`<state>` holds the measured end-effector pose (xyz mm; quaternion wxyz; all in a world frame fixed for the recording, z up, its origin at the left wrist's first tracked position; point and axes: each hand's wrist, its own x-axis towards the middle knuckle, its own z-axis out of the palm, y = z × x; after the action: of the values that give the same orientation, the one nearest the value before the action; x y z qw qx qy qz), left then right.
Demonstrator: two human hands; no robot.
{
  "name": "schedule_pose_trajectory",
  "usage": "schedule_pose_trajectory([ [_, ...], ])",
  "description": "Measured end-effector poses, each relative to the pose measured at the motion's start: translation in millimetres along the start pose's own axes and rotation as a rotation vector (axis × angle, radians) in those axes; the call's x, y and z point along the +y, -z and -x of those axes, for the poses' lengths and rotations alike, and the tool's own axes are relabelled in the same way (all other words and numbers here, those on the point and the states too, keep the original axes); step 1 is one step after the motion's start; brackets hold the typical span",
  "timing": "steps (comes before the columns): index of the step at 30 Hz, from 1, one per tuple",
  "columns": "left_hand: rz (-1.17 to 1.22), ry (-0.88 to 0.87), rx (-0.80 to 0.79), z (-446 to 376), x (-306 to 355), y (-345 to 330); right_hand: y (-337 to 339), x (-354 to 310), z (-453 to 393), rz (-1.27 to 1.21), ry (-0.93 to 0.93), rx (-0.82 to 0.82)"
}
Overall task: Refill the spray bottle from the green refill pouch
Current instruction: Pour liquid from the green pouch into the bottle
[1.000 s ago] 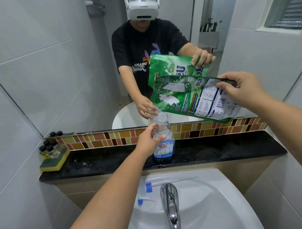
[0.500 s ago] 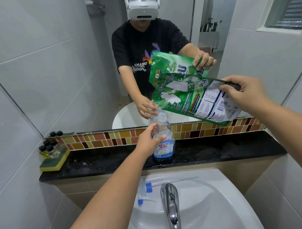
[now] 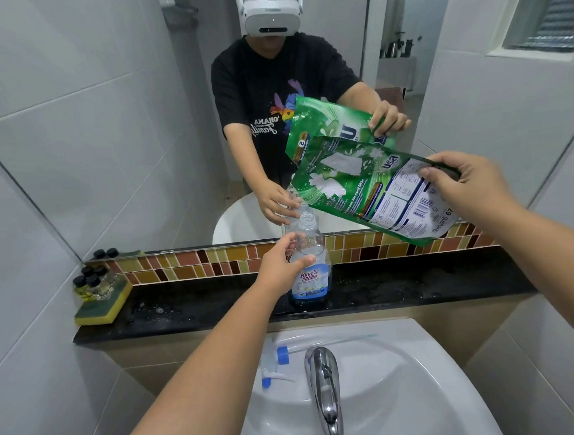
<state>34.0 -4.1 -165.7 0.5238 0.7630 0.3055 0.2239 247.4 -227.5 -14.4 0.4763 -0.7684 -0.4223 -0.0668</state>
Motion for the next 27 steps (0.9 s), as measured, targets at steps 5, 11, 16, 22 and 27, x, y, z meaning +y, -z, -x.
schedule_pose_trajectory([
  [5,0.011,-0.003,-0.007,1,2,0,-4,-1,3,-0.040,-0.036,0.020],
  [11,0.023,0.002,-0.012,2,3,0,-5,2,6,-0.025,-0.048,0.013],
  [16,0.032,0.006,-0.004,2,2,-1,-4,6,7,-0.023,-0.056,0.005],
  [22,0.045,0.012,-0.005,3,3,0,-4,4,9,-0.037,-0.063,-0.002],
  [27,0.035,0.010,-0.003,4,4,0,-6,1,12,-0.059,-0.065,0.013],
])
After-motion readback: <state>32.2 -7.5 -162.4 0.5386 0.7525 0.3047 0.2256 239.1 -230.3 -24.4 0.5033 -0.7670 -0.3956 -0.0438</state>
